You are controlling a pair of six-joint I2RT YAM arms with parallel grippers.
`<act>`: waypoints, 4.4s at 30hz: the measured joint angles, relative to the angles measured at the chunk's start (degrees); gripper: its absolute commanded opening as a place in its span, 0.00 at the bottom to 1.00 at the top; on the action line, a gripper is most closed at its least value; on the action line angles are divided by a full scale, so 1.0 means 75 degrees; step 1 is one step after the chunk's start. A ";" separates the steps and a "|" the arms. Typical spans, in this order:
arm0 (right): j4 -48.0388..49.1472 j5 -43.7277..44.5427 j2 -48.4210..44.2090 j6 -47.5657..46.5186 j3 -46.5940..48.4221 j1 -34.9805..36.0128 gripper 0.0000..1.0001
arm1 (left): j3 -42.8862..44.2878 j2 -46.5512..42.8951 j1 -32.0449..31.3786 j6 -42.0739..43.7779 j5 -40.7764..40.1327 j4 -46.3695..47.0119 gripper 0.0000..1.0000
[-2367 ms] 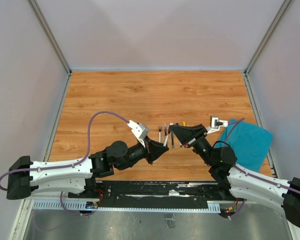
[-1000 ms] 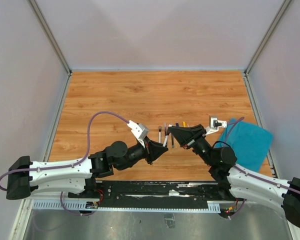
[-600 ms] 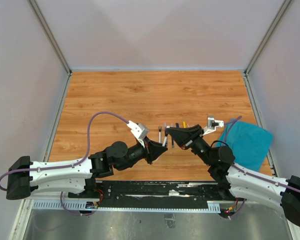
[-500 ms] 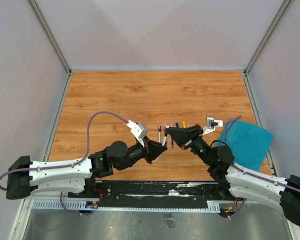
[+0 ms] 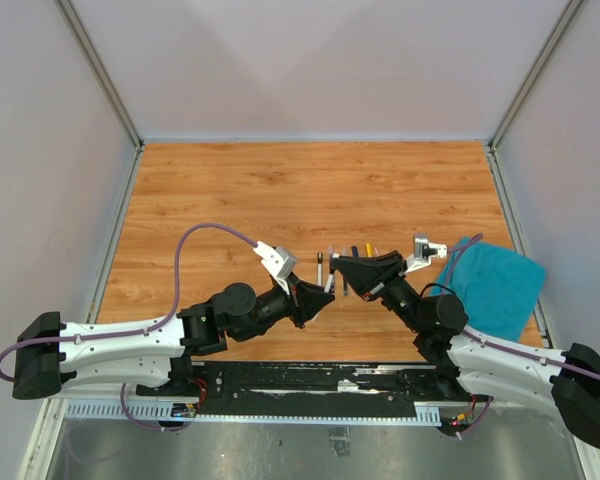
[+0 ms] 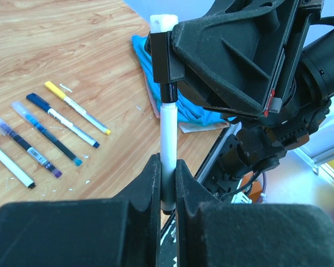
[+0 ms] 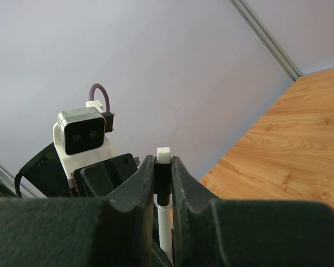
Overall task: Insert the pens into the pen caps
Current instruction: Insert the pen cap onto the pen, then press the pen cap onto the pen.
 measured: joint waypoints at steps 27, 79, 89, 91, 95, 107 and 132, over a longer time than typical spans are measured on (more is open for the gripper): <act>-0.2757 -0.0085 -0.2538 -0.0959 0.0047 0.0000 0.64 | 0.0274 -0.0475 -0.0012 0.0041 -0.0367 0.0152 0.00; -1.0351 -0.1591 -0.0157 -0.2932 0.5843 0.0000 0.24 | 0.0274 -0.0507 -0.0012 0.0251 0.0306 -0.0335 0.00; -0.9728 -0.1746 -0.0204 -0.2518 0.5383 -0.0015 0.01 | 0.0274 -0.0618 -0.0012 0.0274 0.0283 -0.0434 0.00; -0.9448 -0.1754 -0.0242 -0.2384 0.5211 -0.0017 0.01 | 0.0274 -0.0638 -0.0012 0.0286 0.0254 -0.0455 0.01; -0.8894 -0.1778 -0.0347 -0.2081 0.4779 -0.0055 0.01 | 0.0274 -0.0641 -0.0012 0.0358 0.0201 -0.0542 0.00; -0.8195 -0.1955 -0.0493 -0.1888 0.4313 0.0012 0.01 | 0.0271 -0.0845 -0.0102 0.0405 0.0160 -0.0650 0.01; -0.8209 -0.0624 -0.1192 -0.2267 0.3949 0.1195 0.37 | 0.0216 -0.1011 -0.0219 0.0259 0.0825 -0.0851 0.01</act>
